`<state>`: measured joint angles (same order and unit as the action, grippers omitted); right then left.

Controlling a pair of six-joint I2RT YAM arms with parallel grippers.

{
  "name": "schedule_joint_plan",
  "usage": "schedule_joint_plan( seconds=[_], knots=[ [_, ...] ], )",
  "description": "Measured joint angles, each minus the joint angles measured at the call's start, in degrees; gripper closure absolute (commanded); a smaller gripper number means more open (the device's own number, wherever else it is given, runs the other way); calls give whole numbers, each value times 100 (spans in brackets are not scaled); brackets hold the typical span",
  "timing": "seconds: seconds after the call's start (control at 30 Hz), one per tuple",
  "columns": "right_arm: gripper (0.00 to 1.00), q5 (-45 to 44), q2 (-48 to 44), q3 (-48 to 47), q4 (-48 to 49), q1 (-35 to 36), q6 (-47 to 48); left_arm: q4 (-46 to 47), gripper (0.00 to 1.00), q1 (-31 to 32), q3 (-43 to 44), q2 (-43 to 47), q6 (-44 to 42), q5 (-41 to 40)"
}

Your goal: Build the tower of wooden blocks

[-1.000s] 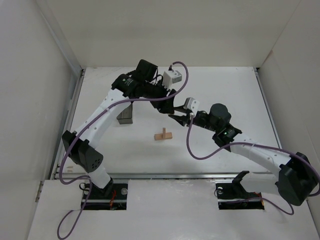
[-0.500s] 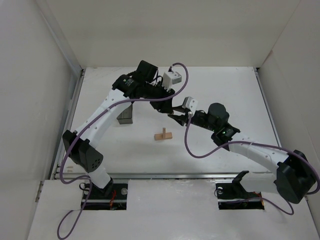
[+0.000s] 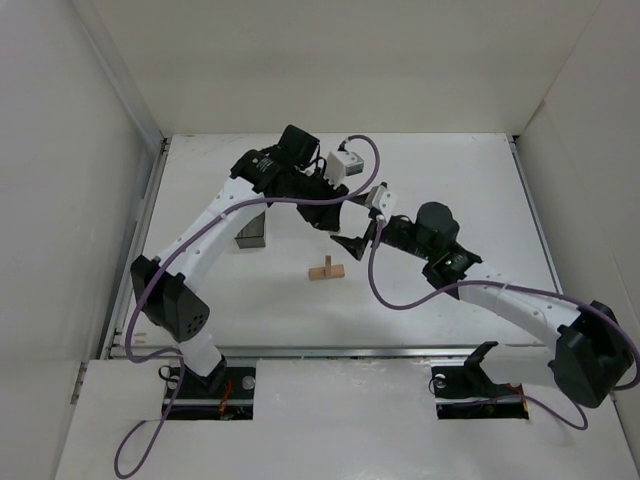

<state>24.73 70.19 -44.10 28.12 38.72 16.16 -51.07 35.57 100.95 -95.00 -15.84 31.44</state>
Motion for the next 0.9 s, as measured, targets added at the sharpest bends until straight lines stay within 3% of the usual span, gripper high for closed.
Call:
schedule_joint_plan(
  seconds=[0.17, 0.53, 0.9],
  knots=[
    [0, -168, -313, 63, -568, 0, 72, -188, 100, 48, 7, -234, -275, -586],
    [0, -387, -2651, 758, -2448, 0, 706, -426, 100, 588, -219, -468, -728, -1141],
    [0, -662, -2883, 1130, -3241, 0, 852, 37, 100, 715, -1014, -470, -675, -1377]
  ],
)
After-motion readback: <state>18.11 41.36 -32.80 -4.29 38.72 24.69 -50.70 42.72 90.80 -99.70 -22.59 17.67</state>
